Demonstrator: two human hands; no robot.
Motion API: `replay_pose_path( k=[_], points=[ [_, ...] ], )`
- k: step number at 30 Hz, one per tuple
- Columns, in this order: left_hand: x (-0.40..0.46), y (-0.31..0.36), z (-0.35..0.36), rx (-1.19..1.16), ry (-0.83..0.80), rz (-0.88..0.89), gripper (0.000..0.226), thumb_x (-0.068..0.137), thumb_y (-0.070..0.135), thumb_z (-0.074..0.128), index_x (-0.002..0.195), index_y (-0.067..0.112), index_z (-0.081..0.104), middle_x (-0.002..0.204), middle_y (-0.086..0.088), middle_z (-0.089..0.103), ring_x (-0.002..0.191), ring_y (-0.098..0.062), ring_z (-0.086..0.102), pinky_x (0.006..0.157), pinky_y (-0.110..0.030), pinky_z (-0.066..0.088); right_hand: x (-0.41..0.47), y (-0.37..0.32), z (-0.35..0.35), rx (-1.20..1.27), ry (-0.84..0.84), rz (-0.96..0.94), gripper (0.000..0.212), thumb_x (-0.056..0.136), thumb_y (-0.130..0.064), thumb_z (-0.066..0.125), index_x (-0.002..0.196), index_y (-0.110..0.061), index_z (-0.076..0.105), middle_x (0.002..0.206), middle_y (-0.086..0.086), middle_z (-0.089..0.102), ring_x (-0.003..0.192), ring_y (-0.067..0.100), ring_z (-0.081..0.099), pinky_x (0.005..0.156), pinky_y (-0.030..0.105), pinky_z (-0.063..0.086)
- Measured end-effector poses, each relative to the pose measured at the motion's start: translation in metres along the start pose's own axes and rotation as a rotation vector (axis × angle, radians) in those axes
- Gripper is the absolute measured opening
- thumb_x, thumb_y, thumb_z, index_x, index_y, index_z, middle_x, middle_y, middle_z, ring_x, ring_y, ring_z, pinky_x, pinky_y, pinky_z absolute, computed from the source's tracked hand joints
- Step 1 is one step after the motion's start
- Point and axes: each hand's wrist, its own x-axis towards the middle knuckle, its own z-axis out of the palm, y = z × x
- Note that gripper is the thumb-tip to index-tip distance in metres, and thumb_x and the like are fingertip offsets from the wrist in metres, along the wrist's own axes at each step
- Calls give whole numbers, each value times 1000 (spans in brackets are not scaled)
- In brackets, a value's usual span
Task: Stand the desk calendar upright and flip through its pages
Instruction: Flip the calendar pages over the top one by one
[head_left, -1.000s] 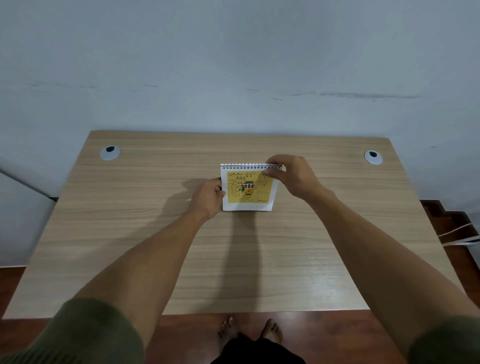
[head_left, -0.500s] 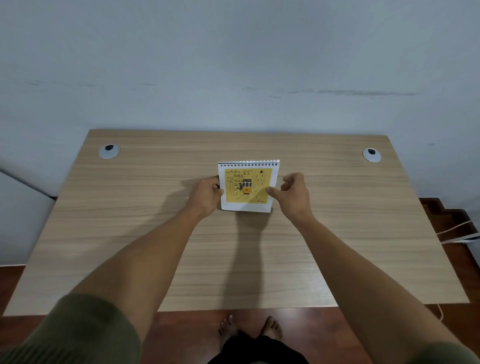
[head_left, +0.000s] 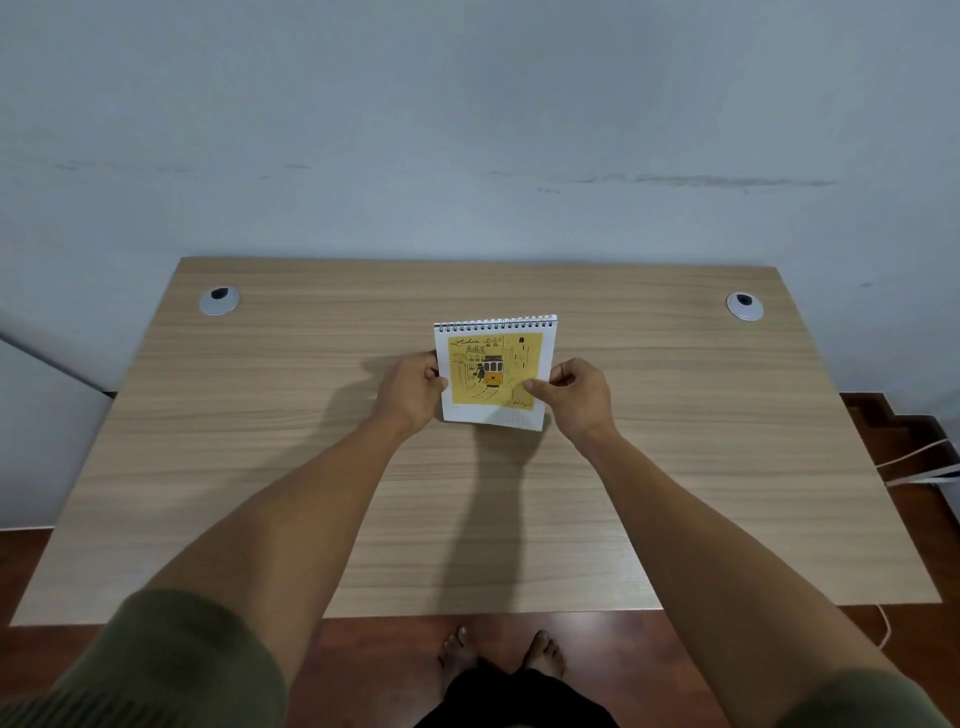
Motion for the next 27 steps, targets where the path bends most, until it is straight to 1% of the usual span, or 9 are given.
replay_pose_path(
  k=[4,6,10,13,15,18,21,24,27],
  points=[
    [0,2,-1,-4,-8,-10,29,94,1,59,117,11,73,86,2,63,80,-15,59,74,-25,49,0,0,1,-25,9,-6,33,78,-15,88,67,-14,56,71,4,64,67,18,59,65,36,51],
    [-1,5,-4,-12,-35,-7,34,91,-4,57,116,12,74,91,0,70,78,-11,60,68,-14,45,0,0,-2,-38,-20,-12,30,80,-15,87,67,-10,60,72,9,67,66,17,60,63,35,50],
    [-3,5,-11,-65,-120,30,41,86,-13,53,115,7,74,103,-2,74,90,-14,66,76,-7,50,1,2,-12,-30,-136,-10,31,83,-18,85,77,6,66,88,22,76,68,19,63,63,37,53],
    [2,0,-17,-55,-167,44,40,86,-15,52,115,5,73,111,-8,76,100,-22,70,99,-33,55,0,-3,-25,-66,-249,-28,40,83,-21,85,73,9,60,87,21,77,64,16,59,59,32,48],
    [5,-4,-19,-29,-195,56,38,87,-14,54,114,5,73,111,-11,76,99,-23,71,100,-39,55,-2,-12,-36,-65,-356,-26,36,86,-18,82,79,11,62,84,9,79,65,10,64,64,29,50],
    [8,-4,-17,7,-201,17,36,88,-14,54,112,5,72,104,-6,75,94,-20,71,86,-29,58,-6,-27,-53,6,-541,76,29,94,-20,73,97,8,68,98,17,79,83,17,72,76,31,56],
    [7,0,-13,34,-142,-5,32,96,-8,50,124,-3,64,109,-9,64,74,3,67,65,-8,49,-12,-46,-65,228,-603,227,31,98,-19,65,112,8,71,112,20,77,96,30,73,88,40,59],
    [6,0,-9,26,-59,55,29,93,-6,55,119,-4,68,110,-14,70,87,-16,62,78,-26,48,-14,-76,-71,444,-626,314,23,97,-18,61,103,-1,75,99,16,74,79,26,69,66,32,59],
    [11,-9,-1,-12,-16,0,27,90,-7,60,115,-2,70,102,-15,71,93,-28,62,79,-28,48,-14,-106,-70,644,-608,411,15,94,-18,57,84,-8,63,82,9,69,71,22,72,58,26,60]
  ],
)
